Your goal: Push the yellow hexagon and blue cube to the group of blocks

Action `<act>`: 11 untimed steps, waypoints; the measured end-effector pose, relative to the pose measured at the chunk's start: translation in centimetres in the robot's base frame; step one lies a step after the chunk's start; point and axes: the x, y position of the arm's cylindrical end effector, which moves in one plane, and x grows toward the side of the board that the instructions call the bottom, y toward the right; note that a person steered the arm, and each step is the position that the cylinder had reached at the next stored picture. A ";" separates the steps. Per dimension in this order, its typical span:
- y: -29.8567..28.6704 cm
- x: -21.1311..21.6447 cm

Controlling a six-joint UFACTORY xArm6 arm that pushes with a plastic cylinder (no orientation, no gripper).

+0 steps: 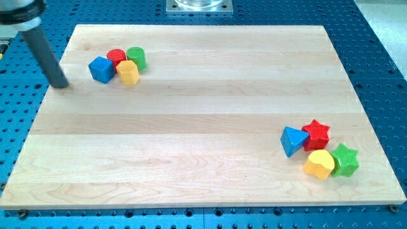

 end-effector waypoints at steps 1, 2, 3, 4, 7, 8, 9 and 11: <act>1.3 -1.9; 5.6 -2.1; 12.1 -2.1; 18.3 -2.1; 30.9 -3.1; 32.0 2.0; 33.8 6.4; 33.8 3.7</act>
